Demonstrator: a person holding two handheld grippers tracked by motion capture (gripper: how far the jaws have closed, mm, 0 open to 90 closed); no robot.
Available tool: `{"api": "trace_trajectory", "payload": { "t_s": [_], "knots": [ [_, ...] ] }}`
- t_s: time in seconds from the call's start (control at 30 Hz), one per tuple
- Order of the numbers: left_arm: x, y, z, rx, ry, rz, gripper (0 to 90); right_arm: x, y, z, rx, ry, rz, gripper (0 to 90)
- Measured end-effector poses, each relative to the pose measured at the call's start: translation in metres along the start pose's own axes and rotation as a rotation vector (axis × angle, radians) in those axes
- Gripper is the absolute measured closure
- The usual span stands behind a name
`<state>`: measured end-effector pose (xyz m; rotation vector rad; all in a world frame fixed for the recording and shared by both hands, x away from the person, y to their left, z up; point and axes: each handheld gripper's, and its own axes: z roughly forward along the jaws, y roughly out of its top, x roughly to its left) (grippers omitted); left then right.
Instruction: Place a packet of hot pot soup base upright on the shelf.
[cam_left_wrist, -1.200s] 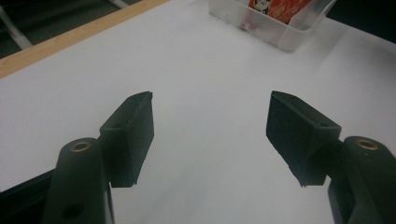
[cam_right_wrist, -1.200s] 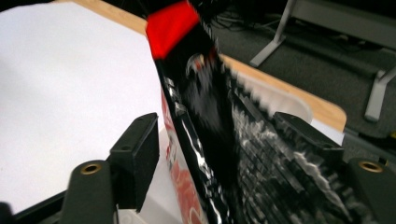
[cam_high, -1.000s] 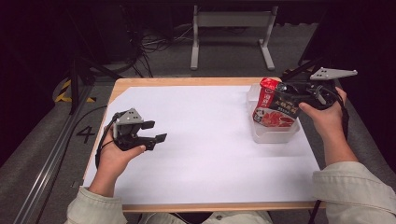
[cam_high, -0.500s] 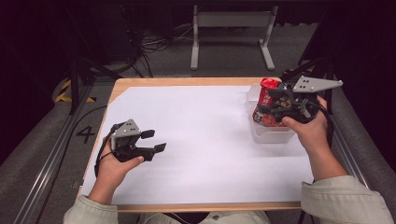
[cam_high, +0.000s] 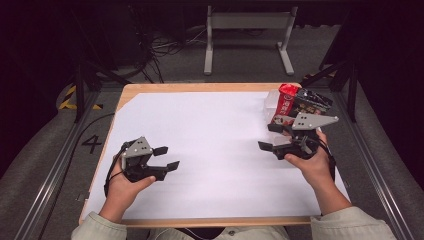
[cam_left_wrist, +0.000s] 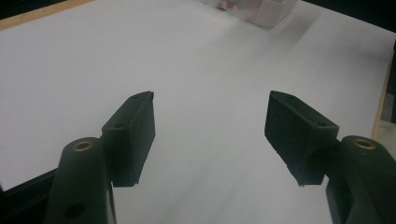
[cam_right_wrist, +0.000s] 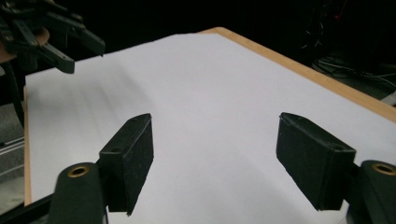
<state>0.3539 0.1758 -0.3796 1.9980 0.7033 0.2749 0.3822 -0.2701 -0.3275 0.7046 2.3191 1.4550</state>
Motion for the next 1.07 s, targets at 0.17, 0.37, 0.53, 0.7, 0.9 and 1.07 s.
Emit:
{"api": "trace_trajectory", "payload": {
  "t_s": [0.17, 0.37, 0.53, 0.7, 0.9, 1.07],
  "knots": [
    [0.002, -0.004, 0.002, -0.005, -0.008, -0.001, 33.9, 0.004, -0.020, 0.011, 0.016, 0.012, 0.024, 27.5],
    [0.007, -0.010, 0.003, -0.025, -0.005, -0.011, 33.8, 0.005, -0.048, 0.025, 0.038, -0.011, 0.039, 27.7],
    [0.013, -0.017, 0.007, -0.038, 0.019, -0.019, 33.8, 0.005, -0.069, 0.041, 0.108, -0.011, 0.045, 27.3],
    [0.013, -0.025, 0.016, 0.009, 0.046, -0.034, 33.8, 0.003, -0.084, 0.050, 0.160, -0.024, 0.073, 31.4],
    [0.013, -0.027, 0.020, 0.048, 0.036, -0.021, 33.0, 0.000, -0.094, 0.053, 0.208, -0.025, 0.095, 31.5],
    [0.012, -0.028, 0.025, 0.079, 0.037, -0.019, 32.5, 0.002, -0.093, 0.053, 0.194, -0.024, 0.085, 30.6]
  ]
}}
